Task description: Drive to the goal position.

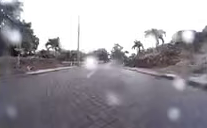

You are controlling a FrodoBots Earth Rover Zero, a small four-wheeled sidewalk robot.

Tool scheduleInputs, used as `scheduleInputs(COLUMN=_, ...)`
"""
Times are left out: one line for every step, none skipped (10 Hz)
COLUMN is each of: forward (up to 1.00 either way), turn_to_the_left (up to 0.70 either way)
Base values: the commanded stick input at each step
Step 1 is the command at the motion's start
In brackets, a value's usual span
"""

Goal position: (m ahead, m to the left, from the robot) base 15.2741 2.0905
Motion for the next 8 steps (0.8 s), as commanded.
scheduleInputs(forward=1.00, turn_to_the_left=0.00)
scheduleInputs(forward=1.00, turn_to_the_left=0.00)
scheduleInputs(forward=1.00, turn_to_the_left=0.00)
scheduleInputs(forward=1.00, turn_to_the_left=0.00)
scheduleInputs(forward=1.00, turn_to_the_left=0.00)
scheduleInputs(forward=1.00, turn_to_the_left=0.00)
scheduleInputs(forward=1.00, turn_to_the_left=0.00)
scheduleInputs(forward=1.00, turn_to_the_left=0.00)
